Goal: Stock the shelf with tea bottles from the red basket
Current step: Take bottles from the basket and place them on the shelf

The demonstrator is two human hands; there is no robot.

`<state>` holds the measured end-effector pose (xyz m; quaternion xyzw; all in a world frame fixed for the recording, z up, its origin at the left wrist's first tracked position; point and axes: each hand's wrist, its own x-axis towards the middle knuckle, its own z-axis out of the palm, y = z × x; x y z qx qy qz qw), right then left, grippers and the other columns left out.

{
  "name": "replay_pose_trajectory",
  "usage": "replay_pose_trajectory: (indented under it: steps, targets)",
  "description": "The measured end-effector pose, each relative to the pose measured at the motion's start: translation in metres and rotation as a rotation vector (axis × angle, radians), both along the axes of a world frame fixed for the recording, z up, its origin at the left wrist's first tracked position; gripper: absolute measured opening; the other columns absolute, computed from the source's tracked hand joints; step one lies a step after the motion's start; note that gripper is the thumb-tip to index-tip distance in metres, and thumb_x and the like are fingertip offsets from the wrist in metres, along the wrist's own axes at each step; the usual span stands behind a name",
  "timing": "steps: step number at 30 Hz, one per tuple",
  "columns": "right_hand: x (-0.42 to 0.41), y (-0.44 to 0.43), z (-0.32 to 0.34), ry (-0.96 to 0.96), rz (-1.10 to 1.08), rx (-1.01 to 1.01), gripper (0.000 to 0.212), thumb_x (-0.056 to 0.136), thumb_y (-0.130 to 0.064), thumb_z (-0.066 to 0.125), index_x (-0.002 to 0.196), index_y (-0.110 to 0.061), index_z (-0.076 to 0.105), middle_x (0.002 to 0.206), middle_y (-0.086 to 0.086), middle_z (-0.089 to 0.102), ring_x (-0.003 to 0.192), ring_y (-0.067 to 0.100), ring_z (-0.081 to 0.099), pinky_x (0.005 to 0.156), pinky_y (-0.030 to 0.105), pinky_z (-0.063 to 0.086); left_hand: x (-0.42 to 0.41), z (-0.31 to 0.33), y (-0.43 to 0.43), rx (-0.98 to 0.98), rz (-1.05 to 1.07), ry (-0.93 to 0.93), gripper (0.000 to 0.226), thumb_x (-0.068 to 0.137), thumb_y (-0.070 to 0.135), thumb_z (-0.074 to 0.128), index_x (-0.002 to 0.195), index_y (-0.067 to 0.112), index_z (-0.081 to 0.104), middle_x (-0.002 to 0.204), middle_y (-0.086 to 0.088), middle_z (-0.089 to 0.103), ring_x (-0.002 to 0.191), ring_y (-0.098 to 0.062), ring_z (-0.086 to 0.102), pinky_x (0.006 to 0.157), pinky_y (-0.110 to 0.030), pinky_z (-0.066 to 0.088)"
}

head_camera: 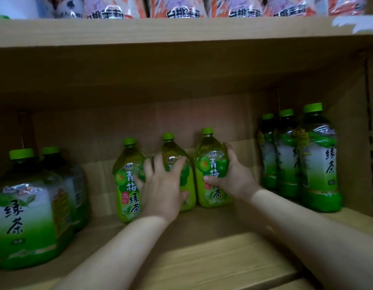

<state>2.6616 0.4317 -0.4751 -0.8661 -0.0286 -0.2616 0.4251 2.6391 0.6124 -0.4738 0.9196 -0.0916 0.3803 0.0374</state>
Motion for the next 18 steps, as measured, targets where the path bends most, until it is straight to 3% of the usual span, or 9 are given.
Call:
replay_pose_trajectory:
  steps: [3, 6, 10, 13, 15, 18]
  targets:
    - [0.004, 0.009, 0.000, -0.032, -0.018, 0.007, 0.108, 0.071, -0.035, 0.082, 0.149, -0.042, 0.007, 0.139, 0.014, 0.038, 0.126, 0.037, 0.047, 0.105, 0.043, 0.040, 0.005, -0.004, 0.008, 0.057, 0.042, 0.054, 0.092, 0.081, 0.045, 0.070, 0.144, 0.051, 0.004, 0.158, -0.007, 0.000, 0.144, -0.042, 0.003, 0.106, -0.074, 0.014]
    - [0.006, 0.011, -0.002, -0.087, -0.029, -0.003, 0.106, 0.070, -0.035, 0.083, 0.148, -0.043, 0.011, 0.133, 0.015, 0.038, 0.119, 0.036, 0.051, 0.101, 0.042, 0.042, 0.009, -0.006, 0.009, 0.111, 0.085, 0.052, 0.096, 0.083, 0.044, 0.068, 0.145, 0.049, -0.005, 0.159, -0.008, 0.000, 0.145, -0.041, 0.004, 0.104, -0.076, 0.015]
    - [0.006, 0.014, -0.004, -0.054, -0.149, -0.210, 0.104, 0.078, -0.049, 0.071, 0.150, -0.040, -0.004, 0.134, 0.016, 0.050, 0.112, 0.035, 0.059, 0.090, 0.041, 0.048, 0.010, -0.008, 0.007, 0.143, 0.127, 0.031, 0.098, 0.083, 0.047, 0.067, 0.146, 0.047, -0.008, 0.159, -0.010, 0.003, 0.145, -0.039, 0.008, 0.103, -0.075, 0.018]
    - [0.001, 0.014, -0.006, 0.015, -0.041, -0.175, 0.104, 0.084, -0.044, 0.067, 0.148, -0.041, -0.014, 0.144, 0.016, 0.044, 0.117, 0.035, 0.057, 0.098, 0.043, 0.046, 0.009, -0.009, 0.005, 0.147, 0.133, 0.045, 0.098, 0.084, 0.044, 0.067, 0.146, 0.046, -0.009, 0.159, -0.012, 0.002, 0.146, -0.039, 0.007, 0.103, -0.076, 0.016]
    - [-0.012, 0.011, -0.004, 0.032, 0.016, -0.136, 0.099, 0.085, -0.040, 0.066, 0.151, -0.037, -0.008, 0.147, 0.012, 0.044, 0.123, 0.033, 0.054, 0.102, 0.039, 0.042, 0.007, -0.008, 0.006, 0.107, 0.099, 0.078, 0.097, 0.085, 0.038, 0.069, 0.147, 0.047, -0.005, 0.159, -0.012, 0.001, 0.146, -0.040, 0.005, 0.103, -0.077, 0.012]
    - [-0.046, 0.000, 0.007, -0.008, 0.060, -0.107, 0.075, 0.087, -0.032, 0.066, 0.150, -0.031, 0.025, 0.136, 0.004, 0.055, 0.116, 0.027, 0.059, 0.097, 0.033, 0.047, -0.003, -0.001, 0.006, 0.044, 0.027, 0.139, 0.089, 0.086, 0.028, 0.066, 0.147, 0.047, 0.005, 0.160, -0.011, 0.004, 0.146, -0.038, 0.004, 0.107, -0.073, 0.013]
